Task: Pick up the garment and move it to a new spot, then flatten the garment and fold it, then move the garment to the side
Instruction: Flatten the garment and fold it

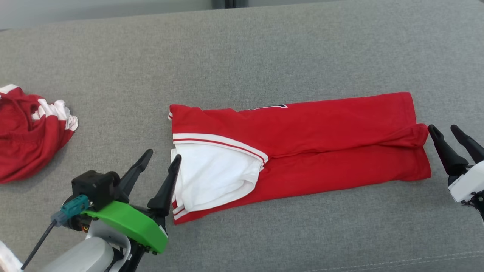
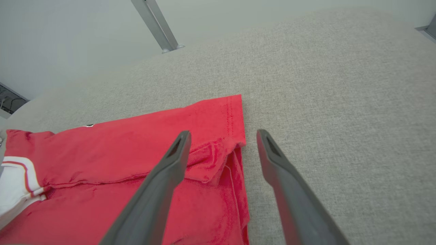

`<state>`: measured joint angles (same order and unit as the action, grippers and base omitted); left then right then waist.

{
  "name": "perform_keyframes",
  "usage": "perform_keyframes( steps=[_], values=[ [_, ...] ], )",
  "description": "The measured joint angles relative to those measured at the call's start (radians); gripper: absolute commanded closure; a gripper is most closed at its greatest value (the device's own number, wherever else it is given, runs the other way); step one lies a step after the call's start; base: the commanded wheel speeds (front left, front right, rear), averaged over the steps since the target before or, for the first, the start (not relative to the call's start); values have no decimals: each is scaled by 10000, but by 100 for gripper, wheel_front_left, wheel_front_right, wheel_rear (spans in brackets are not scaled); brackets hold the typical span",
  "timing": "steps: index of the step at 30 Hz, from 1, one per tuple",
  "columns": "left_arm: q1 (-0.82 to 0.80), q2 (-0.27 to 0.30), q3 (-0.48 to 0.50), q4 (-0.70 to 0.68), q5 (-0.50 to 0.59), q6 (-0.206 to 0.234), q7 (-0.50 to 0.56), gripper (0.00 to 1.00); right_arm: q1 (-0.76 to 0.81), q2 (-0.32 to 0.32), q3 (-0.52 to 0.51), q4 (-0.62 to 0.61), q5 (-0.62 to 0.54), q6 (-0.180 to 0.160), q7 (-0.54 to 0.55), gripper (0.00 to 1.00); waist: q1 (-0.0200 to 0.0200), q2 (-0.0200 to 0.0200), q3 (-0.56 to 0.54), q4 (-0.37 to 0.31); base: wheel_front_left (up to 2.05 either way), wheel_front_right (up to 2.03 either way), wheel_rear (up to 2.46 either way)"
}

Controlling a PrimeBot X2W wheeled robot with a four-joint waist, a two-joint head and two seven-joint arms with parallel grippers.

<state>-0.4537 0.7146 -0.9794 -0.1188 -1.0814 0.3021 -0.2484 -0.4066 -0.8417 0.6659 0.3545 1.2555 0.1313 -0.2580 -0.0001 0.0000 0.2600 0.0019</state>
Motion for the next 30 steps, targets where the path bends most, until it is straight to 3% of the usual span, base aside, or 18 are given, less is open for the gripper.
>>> perform_keyframes(
  steps=[3, 6, 12, 21, 30],
  values=[
    [531, -337, 882, 35, 94, 251, -102, 0, 168, 460, -729, 2, -1060, 0, -36, 0, 0, 0, -376, -84, 0, 0, 0],
    [1151, -830, 2059, 27, 934, 466, -138, 0, 458, 1089, -1561, -23, -2314, 0, -48, 0, 0, 0, -711, -187, 0, 0, 0],
    [2647, -2197, 3910, 301, 2867, 397, -140, 0, 1271, 2322, -2681, 88, -4115, 0, -48, 0, 0, 0, -1248, -337, 0, 0, 0],
    [3986, -4498, 5695, 941, 6067, -698, -155, 0, 1955, 3568, -4213, 1120, -5202, -4, -48, 0, 0, 0, -1411, 170, 0, 0, 0],
    [4363, -5848, 6255, 1331, 8023, -1682, -155, 0, 1059, 3720, -4454, 3126, -5095, 0, 232, 0, 0, 0, -1199, 907, 0, 0, 0]
  ],
)
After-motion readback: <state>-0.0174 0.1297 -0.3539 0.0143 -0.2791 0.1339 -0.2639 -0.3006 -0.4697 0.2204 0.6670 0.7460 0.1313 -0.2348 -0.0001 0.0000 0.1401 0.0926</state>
